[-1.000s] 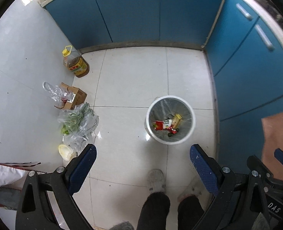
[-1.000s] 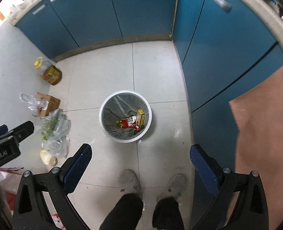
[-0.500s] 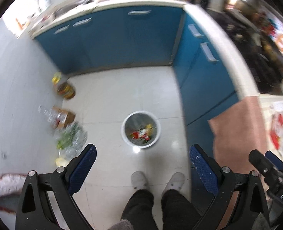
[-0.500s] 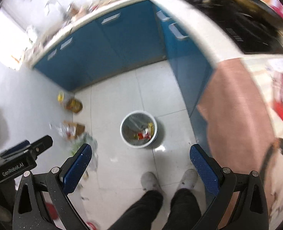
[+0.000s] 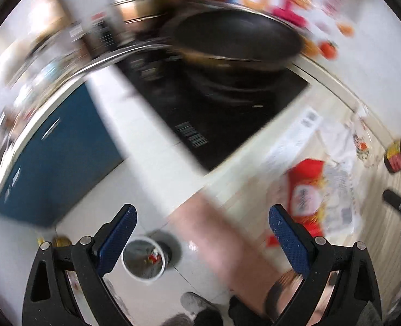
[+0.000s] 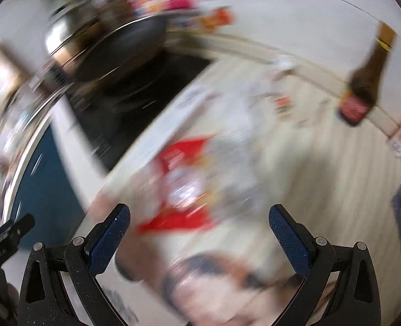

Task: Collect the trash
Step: 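Swing both tools back up toward the counter, then grasp the white Doctor box with left tool while right tool grasps the clear plastic bag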

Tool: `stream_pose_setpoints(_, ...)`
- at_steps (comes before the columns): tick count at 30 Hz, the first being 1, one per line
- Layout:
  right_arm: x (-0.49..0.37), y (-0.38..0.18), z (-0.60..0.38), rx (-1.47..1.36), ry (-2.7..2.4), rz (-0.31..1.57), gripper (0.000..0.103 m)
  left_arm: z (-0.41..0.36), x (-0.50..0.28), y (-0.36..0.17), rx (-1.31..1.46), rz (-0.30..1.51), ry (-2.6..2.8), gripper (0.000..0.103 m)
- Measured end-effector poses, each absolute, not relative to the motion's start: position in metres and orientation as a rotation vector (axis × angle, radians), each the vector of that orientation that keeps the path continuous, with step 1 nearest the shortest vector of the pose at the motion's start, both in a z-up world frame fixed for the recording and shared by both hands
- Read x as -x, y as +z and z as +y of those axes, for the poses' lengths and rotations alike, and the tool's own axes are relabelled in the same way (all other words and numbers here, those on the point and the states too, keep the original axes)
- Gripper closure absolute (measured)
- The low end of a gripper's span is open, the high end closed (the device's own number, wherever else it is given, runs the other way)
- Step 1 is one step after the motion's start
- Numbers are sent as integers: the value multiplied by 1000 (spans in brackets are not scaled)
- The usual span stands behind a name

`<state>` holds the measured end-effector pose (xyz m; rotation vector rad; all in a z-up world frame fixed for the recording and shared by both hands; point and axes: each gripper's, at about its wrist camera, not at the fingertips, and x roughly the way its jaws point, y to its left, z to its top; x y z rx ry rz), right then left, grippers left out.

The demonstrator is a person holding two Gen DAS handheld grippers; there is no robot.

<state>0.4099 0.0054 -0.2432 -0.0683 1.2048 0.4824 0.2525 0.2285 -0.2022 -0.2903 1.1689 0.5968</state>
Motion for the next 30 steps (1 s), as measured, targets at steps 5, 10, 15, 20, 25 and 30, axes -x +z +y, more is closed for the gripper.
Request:
stream_pose_setpoints(5,-516,-277,-21,55,345,1227,0,209,-365,-254,158,1314,418,4)
stream_pose_setpoints(10,-592,-320,-17,113,329,1255,10,192,-431,-303,-4,1420,299,5)
stream_pose_setpoints(15,-619,-354,-4,163,349,1296,32,197,-459,-332,1,1499,240,53)
stream_pose_setpoints(20,-619,-361,-1,162,379,1291,97,207,-463,-315,86,1453,257,55)
stream_pose_setpoints(25,-598,-316,-6,132,425,1172,101,205,-441,-272,100,1348,308,56)
stream_pose_setpoints(30,-563,-257,-11,73,494,1086,101,211,-389,-220,208,1235,338,56)
